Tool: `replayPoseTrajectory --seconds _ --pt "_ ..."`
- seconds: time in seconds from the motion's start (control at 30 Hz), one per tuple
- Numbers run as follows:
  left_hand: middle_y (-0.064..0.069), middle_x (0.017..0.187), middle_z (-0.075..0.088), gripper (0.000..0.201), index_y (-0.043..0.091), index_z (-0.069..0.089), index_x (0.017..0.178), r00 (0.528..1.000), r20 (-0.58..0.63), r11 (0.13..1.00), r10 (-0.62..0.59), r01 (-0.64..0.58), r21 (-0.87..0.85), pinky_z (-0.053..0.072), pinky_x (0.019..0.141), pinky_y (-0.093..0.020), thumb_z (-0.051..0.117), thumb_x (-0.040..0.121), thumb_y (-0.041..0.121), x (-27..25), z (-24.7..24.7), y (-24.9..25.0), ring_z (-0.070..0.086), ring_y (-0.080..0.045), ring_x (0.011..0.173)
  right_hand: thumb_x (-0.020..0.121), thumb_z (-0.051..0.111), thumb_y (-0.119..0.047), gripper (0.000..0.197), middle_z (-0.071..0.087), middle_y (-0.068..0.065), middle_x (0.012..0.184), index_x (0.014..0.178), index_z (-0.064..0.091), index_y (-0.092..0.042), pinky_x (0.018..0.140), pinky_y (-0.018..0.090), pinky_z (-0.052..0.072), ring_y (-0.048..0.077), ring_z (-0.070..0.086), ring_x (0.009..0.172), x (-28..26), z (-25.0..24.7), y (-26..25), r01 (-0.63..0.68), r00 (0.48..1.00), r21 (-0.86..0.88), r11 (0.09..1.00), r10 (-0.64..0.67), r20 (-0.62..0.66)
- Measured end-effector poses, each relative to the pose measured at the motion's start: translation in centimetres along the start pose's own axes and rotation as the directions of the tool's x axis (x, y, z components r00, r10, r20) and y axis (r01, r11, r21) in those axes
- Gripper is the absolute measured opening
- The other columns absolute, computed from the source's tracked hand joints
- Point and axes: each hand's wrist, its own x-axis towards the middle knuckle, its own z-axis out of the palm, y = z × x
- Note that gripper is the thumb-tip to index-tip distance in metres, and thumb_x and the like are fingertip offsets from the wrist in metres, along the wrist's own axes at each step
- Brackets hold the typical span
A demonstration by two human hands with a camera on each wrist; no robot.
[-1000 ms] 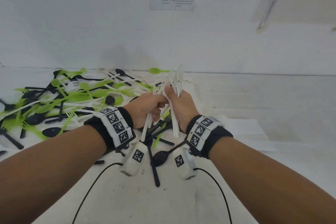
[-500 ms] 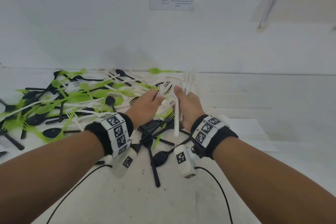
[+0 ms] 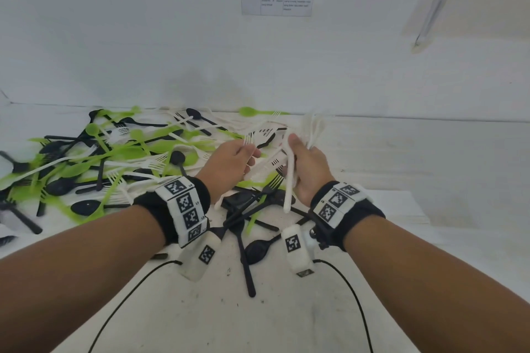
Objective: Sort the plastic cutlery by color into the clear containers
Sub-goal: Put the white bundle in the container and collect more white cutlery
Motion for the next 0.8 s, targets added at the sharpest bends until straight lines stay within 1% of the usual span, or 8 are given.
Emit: replayPoseTrajectory --seconds 0.1,0.17,0.3,0.43,0.53,0.57,0.67,0.8 --pt "0.010 0.068 0.055 0.033 0.018 0.064 0.084 0.993 0.077 0.992 0.085 -0.091 0.082 0.042 0.061 -0.028 0.046 0.107 0.032 -0.1 0.5 0.3 0.048 -0.008 0.059 0.101 0.063 -0.034 0.033 0.057 0.003 0.061 0.101 0.065 -0.001 0.050 0.027 0.049 0.014 0.056 0.049 -0.9 0.9 -0.3 -0.018 0.986 -0.021 1.000 0.021 0.163" --pt "0.011 0.061 0.052 0.036 0.019 0.058 0.078 0.986 0.125 0.987 0.108 -0.121 0.103 0.042 0.061 -0.031 0.046 0.108 0.036 -0.2 0.7 0.5 0.046 -0.007 0.055 0.100 0.065 -0.034 0.037 0.065 0.010 0.071 0.105 0.066 0.002 0.064 0.037 0.060 0.023 0.066 0.064 -1.2 1.4 -0.3 0.004 0.983 -0.039 0.999 0.004 0.183" --pt "-0.010 0.098 0.071 0.035 0.015 0.069 0.100 0.978 0.190 0.987 0.084 -0.108 0.118 0.056 0.090 -0.044 0.047 0.107 0.042 0.0 0.2 0.2 0.068 -0.022 0.088 0.097 0.068 -0.037 0.040 0.069 0.023 0.094 0.109 0.067 0.001 0.088 0.056 0.059 0.039 0.070 0.085 -0.5 0.8 -0.4 0.039 0.991 -0.068 0.997 -0.030 0.127" --pt "0.002 0.107 0.064 0.033 0.020 0.067 0.121 1.000 0.028 1.000 -0.008 0.008 -0.016 0.050 0.086 -0.033 0.043 0.108 0.039 0.7 -0.8 0.6 0.059 -0.010 0.082 0.076 0.075 -0.057 0.062 0.072 0.020 0.114 0.114 0.069 -0.008 0.098 0.058 0.054 0.040 0.069 0.108 0.4 -0.1 -0.2 0.059 0.996 -0.081 0.995 -0.053 0.078" --pt "0.003 0.110 0.055 0.052 0.017 0.054 0.141 0.982 0.017 0.969 -0.190 0.191 -0.160 0.037 0.112 -0.044 0.038 0.105 0.051 1.4 -0.8 1.1 0.055 -0.025 0.120 0.090 0.070 -0.051 0.048 0.071 0.003 0.087 0.111 0.071 -0.008 0.093 0.048 0.056 0.025 0.066 0.086 0.3 -0.4 -0.3 0.069 0.990 -0.110 0.992 -0.055 0.133" --pt "0.004 0.107 0.054 0.049 0.016 0.056 0.140 0.977 0.025 0.957 -0.213 0.214 -0.196 0.036 0.113 -0.046 0.041 0.105 0.047 1.6 -0.5 1.1 0.054 -0.027 0.117 0.095 0.067 -0.048 0.043 0.067 -0.004 0.073 0.109 0.072 -0.008 0.082 0.040 0.054 0.017 0.062 0.074 0.3 -0.4 -0.2 0.078 0.985 -0.117 0.990 -0.058 0.163" --pt "0.003 0.094 0.060 0.024 0.013 0.067 0.118 0.991 0.023 0.956 -0.134 0.136 -0.260 0.049 0.085 -0.032 0.050 0.106 0.024 1.8 0.8 1.1 0.050 -0.016 0.088 0.101 0.060 -0.043 0.040 0.065 -0.011 0.064 0.111 0.072 -0.006 0.066 0.030 0.049 0.007 0.061 0.060 -0.5 0.2 -0.1 0.143 0.968 -0.167 0.976 -0.102 0.231" --pt "-0.006 0.088 0.074 0.017 0.008 0.074 0.107 0.990 0.096 0.886 -0.100 0.133 -0.444 0.057 0.066 -0.028 0.059 0.103 0.013 1.3 1.6 1.5 0.067 -0.016 0.071 0.102 0.059 -0.039 0.038 0.076 0.018 0.103 0.116 0.072 -0.006 0.091 0.054 0.058 0.034 0.074 0.095 -1.1 0.7 -0.2 0.205 0.951 -0.158 0.966 -0.158 0.267"
